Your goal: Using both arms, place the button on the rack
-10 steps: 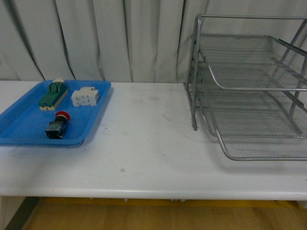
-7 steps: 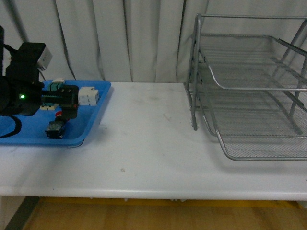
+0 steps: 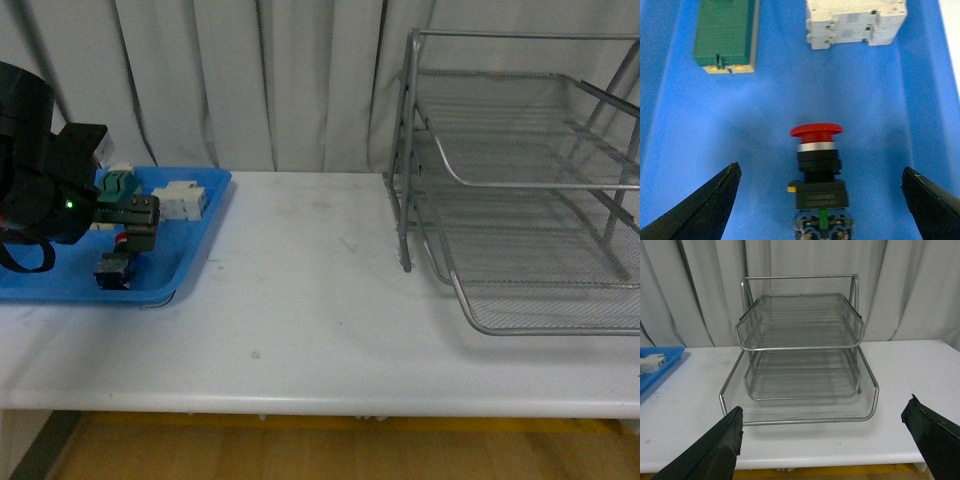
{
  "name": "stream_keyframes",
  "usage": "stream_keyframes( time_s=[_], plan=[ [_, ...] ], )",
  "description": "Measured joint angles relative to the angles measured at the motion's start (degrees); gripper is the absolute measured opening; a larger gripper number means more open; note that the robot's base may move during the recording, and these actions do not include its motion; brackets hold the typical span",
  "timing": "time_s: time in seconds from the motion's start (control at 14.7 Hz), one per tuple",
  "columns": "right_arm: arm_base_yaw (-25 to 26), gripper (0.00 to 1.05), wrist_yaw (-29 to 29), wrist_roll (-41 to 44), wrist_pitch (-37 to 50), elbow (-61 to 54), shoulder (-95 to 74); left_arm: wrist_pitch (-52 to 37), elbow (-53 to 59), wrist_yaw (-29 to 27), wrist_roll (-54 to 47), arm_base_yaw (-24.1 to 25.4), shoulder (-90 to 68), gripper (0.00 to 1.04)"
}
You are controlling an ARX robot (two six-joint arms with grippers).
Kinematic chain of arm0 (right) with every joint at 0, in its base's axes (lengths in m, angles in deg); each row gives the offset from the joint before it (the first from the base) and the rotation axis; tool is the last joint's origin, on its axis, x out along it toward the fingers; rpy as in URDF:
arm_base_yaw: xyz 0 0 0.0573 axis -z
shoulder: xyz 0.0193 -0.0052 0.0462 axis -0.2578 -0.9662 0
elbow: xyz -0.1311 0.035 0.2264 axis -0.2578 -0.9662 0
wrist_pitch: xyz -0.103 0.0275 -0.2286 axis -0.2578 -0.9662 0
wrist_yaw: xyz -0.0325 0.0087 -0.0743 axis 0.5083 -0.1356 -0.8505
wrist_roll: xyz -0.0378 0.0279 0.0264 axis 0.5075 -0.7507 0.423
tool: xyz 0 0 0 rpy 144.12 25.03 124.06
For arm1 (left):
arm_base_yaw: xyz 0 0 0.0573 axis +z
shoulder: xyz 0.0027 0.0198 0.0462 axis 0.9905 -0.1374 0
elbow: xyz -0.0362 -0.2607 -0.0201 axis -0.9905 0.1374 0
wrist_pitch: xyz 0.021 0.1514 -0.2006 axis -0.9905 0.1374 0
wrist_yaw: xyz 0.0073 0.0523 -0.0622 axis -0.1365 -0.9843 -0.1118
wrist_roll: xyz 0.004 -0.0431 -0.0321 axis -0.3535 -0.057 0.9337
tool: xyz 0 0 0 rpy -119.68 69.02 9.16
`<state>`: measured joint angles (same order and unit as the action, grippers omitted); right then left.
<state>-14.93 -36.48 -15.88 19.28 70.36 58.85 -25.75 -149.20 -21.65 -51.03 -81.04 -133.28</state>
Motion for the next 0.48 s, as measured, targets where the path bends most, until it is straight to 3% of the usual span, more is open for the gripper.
stream_keyframes(
  time_s=[0.48],
  plan=[
    [0.00, 0.98, -0.02, 0.00, 0.00, 0.00, 0.00, 10.51, -4.04, 1.88, 2.78, 0.87, -3.82, 0.98]
  ],
)
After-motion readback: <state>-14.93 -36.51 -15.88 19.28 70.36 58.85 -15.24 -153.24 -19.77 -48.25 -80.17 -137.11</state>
